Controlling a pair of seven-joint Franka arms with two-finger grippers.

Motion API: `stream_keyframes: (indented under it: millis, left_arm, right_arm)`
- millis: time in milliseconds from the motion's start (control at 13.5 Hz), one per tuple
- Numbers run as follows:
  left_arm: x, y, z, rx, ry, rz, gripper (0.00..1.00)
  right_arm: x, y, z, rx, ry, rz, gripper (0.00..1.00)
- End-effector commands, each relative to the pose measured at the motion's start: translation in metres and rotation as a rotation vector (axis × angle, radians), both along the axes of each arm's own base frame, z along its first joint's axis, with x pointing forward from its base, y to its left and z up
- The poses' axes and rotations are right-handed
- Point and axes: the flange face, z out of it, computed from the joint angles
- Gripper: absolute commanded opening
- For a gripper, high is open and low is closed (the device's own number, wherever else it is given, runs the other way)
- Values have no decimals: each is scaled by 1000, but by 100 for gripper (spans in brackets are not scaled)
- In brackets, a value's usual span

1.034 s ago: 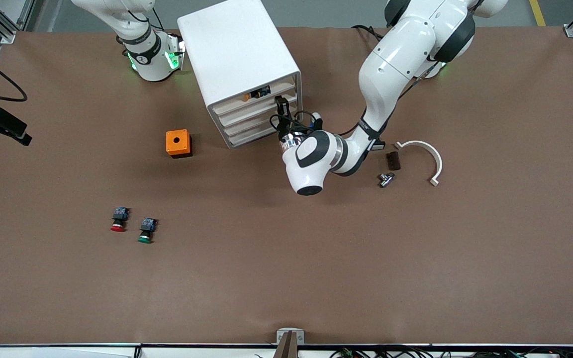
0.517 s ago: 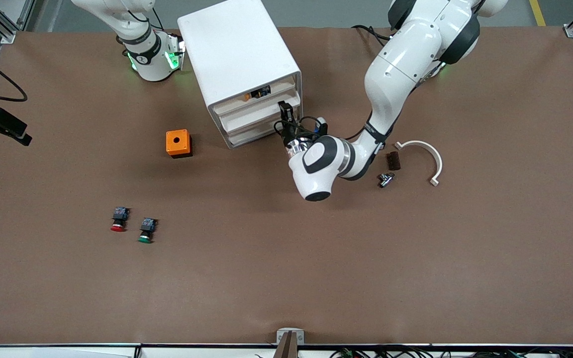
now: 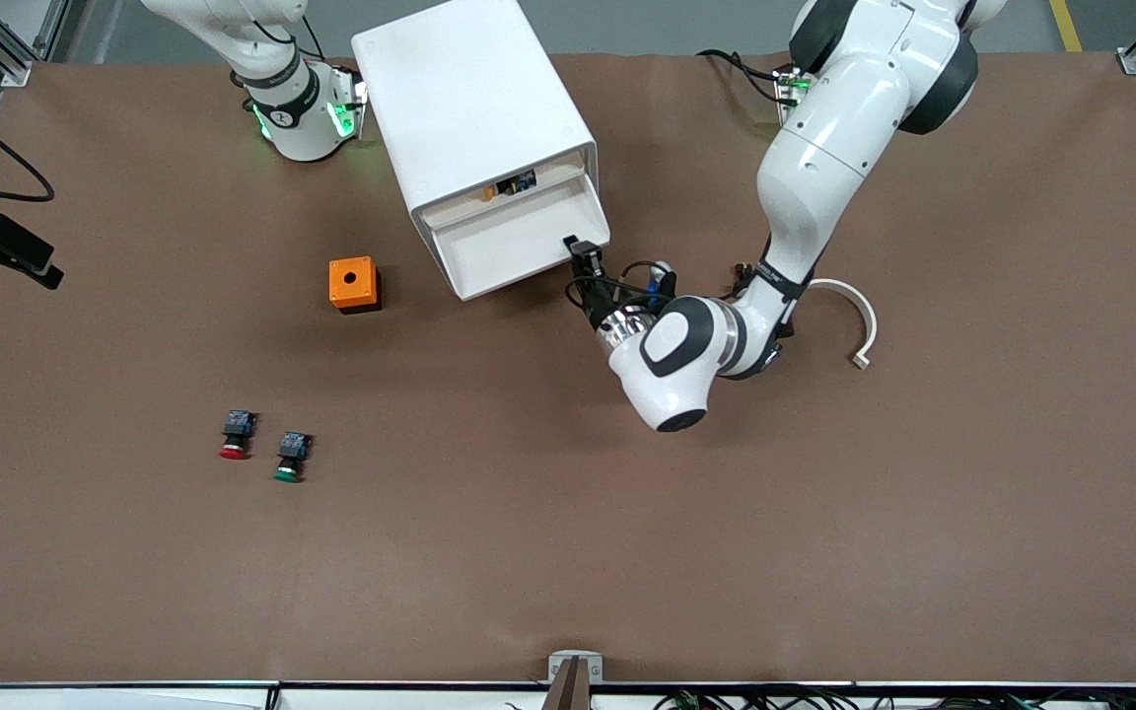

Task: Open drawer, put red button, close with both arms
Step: 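Pull the drawer open with the left gripper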

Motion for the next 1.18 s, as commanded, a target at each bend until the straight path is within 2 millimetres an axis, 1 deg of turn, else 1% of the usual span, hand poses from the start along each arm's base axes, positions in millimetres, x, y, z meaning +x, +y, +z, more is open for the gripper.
stream_keyframes:
  millis: [0,221,295,443,517,664,738,812,886,1034,1107]
  left_arm:
    - [24,16,-4,-14,-41,72,18]
    - [28,20,-3,-20,-47,79,21]
    - [28,20,-3,-29,-52,76,25]
    - [28,19,0,-84,-85,59,47]
    - [27,17,3,-137,-113,40,64]
    - [25,12,9,-235,-172,0,86]
    - [27,10,15,-281,-200,-12,95]
    - [29,9,24,-331,-235,-28,99]
    - [30,9,29,-382,-266,-44,99]
    - [40,8,46,-495,-350,-75,99]
    - [43,9,49,-525,-375,-85,100]
  right_arm:
    - [2,0,3,0,-1,-15,100]
    - [3,0,2,8,1,-17,100]
    - [2,0,3,11,-1,-17,100]
    - [2,-1,3,11,-1,-18,100]
    - [2,0,3,11,-1,-17,100]
    - [2,-1,3,11,-1,-18,100]
    - [2,-1,3,11,-1,-18,100]
    - [2,-1,3,11,-1,-20,100]
    - [2,-1,3,11,-1,-18,100]
    - [2,0,3,12,-1,-18,100]
    - [2,-1,3,11,-1,-18,100]
